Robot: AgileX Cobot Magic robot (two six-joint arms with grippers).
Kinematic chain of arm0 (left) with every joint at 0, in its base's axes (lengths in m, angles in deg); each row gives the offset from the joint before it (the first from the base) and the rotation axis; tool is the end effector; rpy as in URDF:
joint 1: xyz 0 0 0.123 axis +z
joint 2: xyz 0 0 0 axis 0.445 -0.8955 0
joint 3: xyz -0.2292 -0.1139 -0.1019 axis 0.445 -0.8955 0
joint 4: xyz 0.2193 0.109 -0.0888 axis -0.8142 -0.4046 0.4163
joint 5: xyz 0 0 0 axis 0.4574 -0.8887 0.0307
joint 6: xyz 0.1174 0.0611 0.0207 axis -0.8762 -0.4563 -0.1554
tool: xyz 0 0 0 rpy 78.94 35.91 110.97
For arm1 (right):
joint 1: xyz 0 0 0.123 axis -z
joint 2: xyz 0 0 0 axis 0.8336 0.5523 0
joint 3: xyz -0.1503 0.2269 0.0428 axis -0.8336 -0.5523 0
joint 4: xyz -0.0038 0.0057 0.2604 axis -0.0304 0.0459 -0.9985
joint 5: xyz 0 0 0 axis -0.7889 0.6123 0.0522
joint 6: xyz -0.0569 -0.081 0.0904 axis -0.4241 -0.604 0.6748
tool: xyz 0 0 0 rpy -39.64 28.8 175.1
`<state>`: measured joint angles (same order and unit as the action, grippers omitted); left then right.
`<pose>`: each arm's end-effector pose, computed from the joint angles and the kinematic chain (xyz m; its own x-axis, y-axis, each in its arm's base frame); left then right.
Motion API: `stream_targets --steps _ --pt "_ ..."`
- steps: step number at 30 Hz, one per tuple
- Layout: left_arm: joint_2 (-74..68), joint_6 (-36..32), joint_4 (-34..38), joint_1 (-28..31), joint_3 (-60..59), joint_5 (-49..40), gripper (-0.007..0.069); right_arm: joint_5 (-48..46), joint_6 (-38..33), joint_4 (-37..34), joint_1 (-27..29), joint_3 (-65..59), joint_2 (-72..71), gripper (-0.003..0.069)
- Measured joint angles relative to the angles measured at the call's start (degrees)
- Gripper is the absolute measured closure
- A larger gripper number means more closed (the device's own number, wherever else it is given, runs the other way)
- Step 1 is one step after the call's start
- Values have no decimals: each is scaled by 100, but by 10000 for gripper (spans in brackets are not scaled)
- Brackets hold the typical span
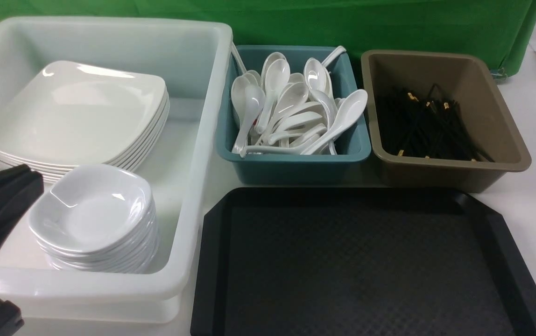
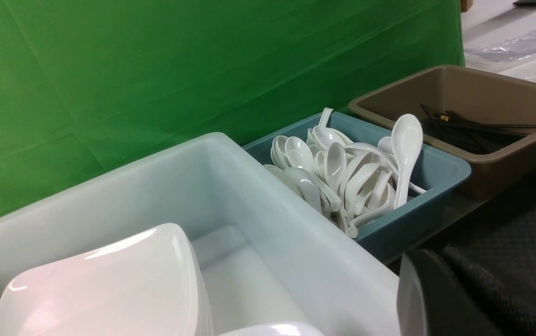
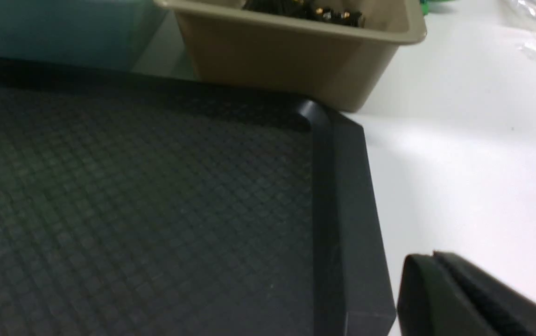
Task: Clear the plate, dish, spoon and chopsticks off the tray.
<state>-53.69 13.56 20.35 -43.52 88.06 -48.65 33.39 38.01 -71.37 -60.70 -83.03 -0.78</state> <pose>0.1409 -0.0572 0.3239 0.0672 0.3390 -0.9384 0.3873 0.8579 0.3376 0.1166 0.0086 0.1841 -0.1370 -0.1355 -0.9813 -0.0915 0.9881 -0.1236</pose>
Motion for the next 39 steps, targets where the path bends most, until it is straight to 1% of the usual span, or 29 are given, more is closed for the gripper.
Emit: stream_targets --steps 8,25,27,29,30,31,35,39 --pt "0 0 -4 0 -6 -32 612 -17 0 0 0 0 0 634" --pt "0 16 -37 0 -13 83 612 -17 0 0 0 0 0 583" --pt "33 466 -222 85 -162 446 612 -17 0 0 0 0 0 578" --pt "268 1535 -751 428 -592 1019 612 -17 0 0 0 0 0 572" --pt "371 1799 -880 583 -788 1167 612 -17 0 0 0 0 0 571" --pt "570 2211 -1045 744 -1007 1259 612 -17 0 0 0 0 0 569" --pt "1337 3082 -1535 1340 -1952 1337 612 -17 0 0 0 0 0 569" --pt "2015 3373 -1603 1718 -2707 1106 612 -17 0 0 0 0 0 569"
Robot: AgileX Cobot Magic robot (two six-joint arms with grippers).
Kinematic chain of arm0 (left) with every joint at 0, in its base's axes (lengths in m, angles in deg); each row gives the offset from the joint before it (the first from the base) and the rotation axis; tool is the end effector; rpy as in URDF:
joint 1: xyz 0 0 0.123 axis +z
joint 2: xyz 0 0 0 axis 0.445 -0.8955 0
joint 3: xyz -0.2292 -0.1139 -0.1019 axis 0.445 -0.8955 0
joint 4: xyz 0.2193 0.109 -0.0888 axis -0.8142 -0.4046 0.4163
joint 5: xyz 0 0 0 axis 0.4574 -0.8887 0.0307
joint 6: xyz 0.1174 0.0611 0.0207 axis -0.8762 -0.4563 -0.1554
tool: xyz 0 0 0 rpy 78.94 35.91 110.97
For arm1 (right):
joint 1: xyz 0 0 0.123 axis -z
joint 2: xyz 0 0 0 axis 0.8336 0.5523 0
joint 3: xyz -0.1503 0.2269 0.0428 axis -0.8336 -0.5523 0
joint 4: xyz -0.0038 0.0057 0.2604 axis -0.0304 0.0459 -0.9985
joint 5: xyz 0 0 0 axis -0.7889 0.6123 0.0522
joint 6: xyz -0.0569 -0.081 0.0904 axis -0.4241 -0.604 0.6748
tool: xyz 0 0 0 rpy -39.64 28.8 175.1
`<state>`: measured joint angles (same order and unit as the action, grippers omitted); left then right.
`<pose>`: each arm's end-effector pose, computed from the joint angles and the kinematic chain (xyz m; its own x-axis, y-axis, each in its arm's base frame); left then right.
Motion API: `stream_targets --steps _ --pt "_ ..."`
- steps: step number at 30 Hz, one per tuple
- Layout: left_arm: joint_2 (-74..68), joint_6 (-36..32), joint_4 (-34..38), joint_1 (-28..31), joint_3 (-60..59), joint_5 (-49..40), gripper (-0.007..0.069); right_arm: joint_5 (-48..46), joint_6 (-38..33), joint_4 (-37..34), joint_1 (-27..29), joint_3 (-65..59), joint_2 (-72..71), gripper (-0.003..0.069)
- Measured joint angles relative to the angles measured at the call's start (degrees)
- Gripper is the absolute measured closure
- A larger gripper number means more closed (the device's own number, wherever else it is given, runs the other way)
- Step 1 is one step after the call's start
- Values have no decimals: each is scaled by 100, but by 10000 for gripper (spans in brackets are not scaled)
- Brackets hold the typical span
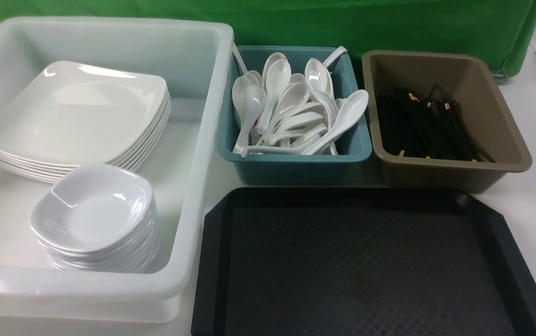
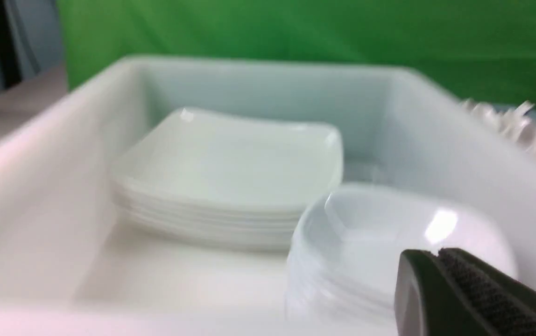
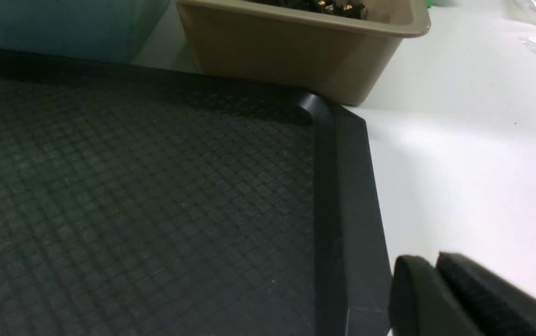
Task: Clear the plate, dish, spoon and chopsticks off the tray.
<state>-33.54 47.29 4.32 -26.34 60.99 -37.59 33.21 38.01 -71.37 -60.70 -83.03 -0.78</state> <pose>0.1226 -0.0009 0.2107 -0.0201 0.0319 -0.9993 0.0068 0.9995 0.0317 0.1166 0.0086 0.1837 -0.1401 -0.1357 -0.9808 -0.0919 0.9881 -0.1236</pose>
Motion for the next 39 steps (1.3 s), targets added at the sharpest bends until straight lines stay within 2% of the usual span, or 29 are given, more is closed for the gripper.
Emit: stream_targets --steps 6,29,39 --pt "370 153 68 174 -213 -962 612 -7 0 0 0 0 -4 564" --pt "370 222 95 203 -213 -935 608 -1 0 0 0 0 -4 508" --pt "370 222 101 634 -213 -935 608 -1 0 0 0 0 -4 492"
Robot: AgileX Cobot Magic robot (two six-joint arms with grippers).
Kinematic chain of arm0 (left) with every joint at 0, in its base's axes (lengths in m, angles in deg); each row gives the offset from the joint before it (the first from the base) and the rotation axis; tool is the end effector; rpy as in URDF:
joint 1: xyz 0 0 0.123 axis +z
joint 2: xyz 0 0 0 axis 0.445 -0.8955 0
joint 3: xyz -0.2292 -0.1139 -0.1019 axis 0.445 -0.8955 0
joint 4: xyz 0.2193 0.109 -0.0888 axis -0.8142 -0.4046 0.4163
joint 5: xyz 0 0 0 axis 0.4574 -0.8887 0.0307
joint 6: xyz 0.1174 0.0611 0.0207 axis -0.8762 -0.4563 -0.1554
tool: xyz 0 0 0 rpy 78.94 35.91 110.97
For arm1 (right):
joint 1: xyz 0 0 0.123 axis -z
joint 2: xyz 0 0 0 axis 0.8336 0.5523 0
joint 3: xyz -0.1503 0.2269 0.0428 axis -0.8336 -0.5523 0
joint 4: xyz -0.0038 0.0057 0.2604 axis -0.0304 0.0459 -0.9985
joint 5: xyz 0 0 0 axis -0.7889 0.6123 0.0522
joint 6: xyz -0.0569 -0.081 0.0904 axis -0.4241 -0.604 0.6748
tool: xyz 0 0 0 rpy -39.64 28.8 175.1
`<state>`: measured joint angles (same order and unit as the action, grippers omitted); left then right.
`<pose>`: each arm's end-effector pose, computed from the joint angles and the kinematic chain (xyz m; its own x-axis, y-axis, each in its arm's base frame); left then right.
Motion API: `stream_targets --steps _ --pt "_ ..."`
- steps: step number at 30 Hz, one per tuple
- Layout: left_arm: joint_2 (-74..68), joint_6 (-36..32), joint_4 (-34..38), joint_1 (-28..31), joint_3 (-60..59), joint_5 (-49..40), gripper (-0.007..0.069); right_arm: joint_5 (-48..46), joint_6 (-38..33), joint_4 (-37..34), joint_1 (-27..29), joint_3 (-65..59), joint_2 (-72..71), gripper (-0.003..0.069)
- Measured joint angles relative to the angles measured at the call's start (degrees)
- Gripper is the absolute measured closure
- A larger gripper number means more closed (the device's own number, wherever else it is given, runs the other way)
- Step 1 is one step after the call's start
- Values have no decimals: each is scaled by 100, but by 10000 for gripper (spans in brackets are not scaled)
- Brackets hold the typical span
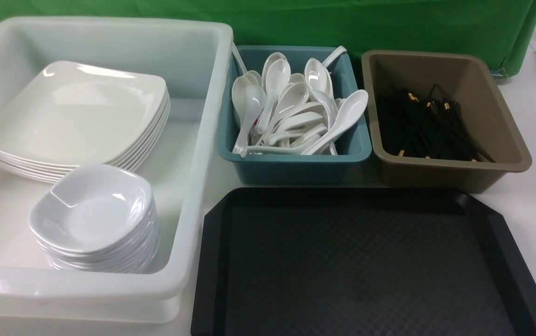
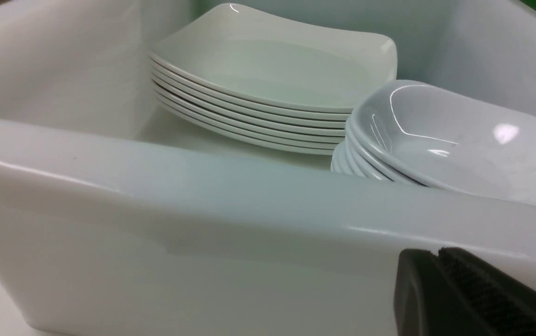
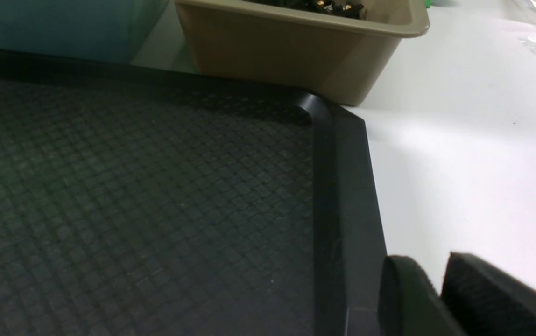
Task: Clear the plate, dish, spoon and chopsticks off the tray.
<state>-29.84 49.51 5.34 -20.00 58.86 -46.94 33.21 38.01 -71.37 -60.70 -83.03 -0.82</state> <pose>0.1165 0.0091 0.1824 -0.1513 -0.0387 -0.9877 -0.0864 0.9959 -0.0258 0.1165 0.0086 0.1838 -0.1394 -0.1357 -0.9809 -0.0918 0.9881 -0.1236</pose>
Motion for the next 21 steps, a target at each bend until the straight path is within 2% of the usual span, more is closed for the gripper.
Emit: stream_targets --steps 21 --pt "0 -12 13 5 0 0 608 0 0 0 0 0 -6 456"
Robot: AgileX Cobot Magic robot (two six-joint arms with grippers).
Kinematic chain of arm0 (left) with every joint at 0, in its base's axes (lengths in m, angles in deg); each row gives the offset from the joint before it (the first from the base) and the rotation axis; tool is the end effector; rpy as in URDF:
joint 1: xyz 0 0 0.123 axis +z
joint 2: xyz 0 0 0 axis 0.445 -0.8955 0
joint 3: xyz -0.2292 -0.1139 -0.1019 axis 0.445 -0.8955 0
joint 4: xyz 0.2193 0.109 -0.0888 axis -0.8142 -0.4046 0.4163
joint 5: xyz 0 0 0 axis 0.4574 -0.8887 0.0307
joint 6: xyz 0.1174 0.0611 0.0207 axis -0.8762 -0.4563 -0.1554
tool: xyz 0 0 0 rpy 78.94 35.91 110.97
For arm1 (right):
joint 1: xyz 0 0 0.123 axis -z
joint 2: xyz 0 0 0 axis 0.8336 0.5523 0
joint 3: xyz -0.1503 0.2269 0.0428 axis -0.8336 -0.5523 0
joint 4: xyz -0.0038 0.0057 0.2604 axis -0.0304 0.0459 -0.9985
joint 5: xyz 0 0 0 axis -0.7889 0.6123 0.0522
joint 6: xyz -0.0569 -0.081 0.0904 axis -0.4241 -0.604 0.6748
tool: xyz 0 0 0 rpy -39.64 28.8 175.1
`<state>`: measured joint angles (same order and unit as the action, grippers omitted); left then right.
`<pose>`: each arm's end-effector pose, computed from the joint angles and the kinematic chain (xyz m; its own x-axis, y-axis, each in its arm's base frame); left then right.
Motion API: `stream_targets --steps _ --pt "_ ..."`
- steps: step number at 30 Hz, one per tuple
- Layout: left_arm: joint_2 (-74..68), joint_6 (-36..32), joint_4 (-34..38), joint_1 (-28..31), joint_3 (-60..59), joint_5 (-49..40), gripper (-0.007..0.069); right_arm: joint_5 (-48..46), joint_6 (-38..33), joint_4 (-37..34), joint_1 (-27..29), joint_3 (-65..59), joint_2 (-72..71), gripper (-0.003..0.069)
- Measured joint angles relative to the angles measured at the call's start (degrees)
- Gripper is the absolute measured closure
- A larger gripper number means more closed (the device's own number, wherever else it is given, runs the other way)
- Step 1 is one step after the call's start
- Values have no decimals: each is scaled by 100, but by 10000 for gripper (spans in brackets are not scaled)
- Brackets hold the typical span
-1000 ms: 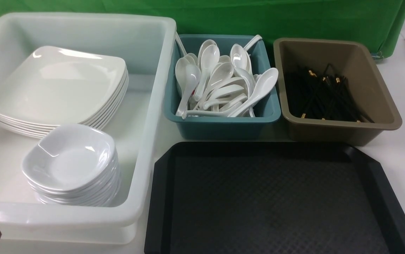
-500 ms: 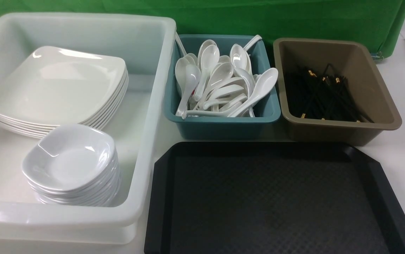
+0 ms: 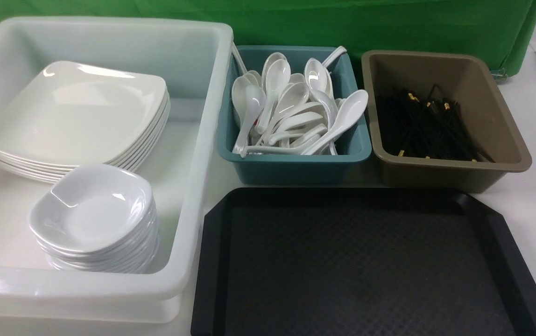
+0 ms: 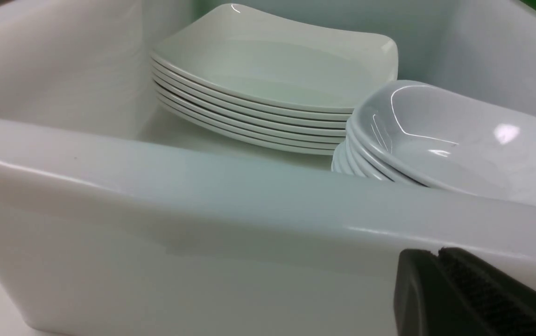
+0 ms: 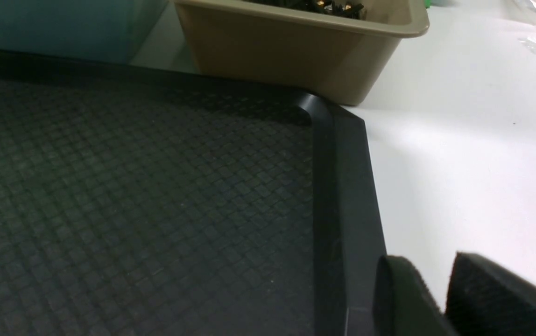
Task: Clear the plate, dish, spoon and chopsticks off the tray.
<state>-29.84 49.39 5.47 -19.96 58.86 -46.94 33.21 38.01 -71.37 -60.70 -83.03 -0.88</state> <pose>0.1165 0.0092 0.1824 -0.1512 -0.0389 -0.9877 -0.0866 0.9959 -0.0260 0.1165 0.0086 0.1839 -0.1384 -0.1356 -0.9811 -0.0917 0.9881 -0.1236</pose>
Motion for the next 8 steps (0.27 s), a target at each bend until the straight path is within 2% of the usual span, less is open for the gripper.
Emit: stream_targets --steps 8 --pt "0 0 5 0 0 0 608 0 0 0 0 0 0 447"
